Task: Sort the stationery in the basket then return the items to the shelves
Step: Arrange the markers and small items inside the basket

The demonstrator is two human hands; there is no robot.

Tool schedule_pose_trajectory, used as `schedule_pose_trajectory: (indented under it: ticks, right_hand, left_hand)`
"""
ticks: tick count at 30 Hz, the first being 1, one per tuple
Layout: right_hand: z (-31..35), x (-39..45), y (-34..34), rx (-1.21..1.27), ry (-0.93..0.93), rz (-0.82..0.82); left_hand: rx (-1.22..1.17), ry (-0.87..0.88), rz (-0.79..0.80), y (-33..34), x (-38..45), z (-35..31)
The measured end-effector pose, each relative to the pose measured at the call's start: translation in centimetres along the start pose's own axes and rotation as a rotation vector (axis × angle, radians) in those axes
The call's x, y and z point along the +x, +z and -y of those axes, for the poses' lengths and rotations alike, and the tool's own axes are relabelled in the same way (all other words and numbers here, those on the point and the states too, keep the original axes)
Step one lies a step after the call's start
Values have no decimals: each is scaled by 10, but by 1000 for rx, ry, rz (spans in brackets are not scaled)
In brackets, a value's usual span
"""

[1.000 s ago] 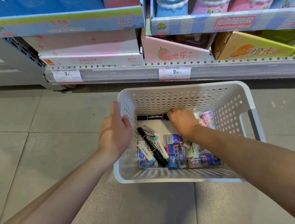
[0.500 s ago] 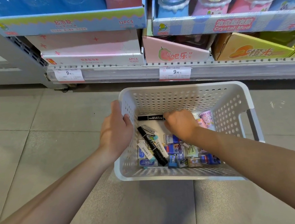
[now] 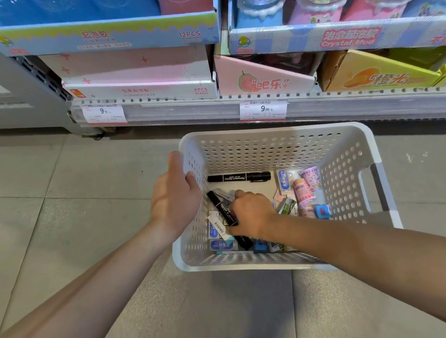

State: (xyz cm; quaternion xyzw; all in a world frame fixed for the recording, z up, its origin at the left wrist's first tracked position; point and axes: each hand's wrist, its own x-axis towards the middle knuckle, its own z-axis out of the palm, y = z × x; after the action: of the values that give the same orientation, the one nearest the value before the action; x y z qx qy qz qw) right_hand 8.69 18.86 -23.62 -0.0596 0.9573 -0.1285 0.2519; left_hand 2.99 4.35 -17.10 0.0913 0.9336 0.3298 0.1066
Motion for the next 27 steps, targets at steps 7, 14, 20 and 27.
schedule_pose_trajectory:
  ticks: [7, 14, 20, 27]
  right_hand:
    - [8, 1, -3, 157, 142, 5]
    - [-8, -8, -34, 444, 181, 48]
    - [-34, -3, -38, 139, 89, -85]
    - [-44, 12, -29, -121, 20, -190]
  left_hand:
    - [-6, -12, 9, -1, 0, -1]
    - [14, -21, 5, -3, -2, -6]
    - [28, -10, 7, -3, -3, -6]
    - [22, -12, 4, -2, -3, -5]
